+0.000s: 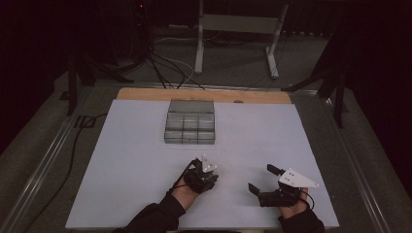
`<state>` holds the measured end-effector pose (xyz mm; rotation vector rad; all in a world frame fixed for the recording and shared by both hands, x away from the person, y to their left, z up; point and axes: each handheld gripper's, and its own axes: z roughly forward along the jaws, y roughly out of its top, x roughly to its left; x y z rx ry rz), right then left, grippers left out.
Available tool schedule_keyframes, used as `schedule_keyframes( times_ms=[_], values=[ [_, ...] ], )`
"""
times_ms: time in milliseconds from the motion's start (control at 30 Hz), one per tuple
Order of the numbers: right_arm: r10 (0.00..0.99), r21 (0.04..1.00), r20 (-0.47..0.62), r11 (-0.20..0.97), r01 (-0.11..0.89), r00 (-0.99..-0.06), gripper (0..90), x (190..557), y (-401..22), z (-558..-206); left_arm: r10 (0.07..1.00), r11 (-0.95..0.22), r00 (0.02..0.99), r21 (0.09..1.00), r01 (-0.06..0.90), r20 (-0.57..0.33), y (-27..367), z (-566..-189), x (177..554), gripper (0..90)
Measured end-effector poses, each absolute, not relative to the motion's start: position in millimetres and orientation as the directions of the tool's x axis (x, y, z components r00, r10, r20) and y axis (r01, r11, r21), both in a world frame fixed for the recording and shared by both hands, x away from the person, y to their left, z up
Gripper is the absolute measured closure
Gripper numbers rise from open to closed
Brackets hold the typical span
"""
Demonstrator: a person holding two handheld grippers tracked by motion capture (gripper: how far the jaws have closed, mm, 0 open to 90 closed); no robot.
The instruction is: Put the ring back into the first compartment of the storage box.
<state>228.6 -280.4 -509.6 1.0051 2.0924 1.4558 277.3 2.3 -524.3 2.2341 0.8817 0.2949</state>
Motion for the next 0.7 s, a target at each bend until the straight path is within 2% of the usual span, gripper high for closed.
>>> schedule_keyframes(
  times_ms=[700],
  values=[
    [0.747,0.924,0.075,0.198,0.329,-0.661,0.0,228,-281,-509,0.618,-0.546,0.785,0.690,0.476,-0.052,4,-513,273,72.5]
  ],
)
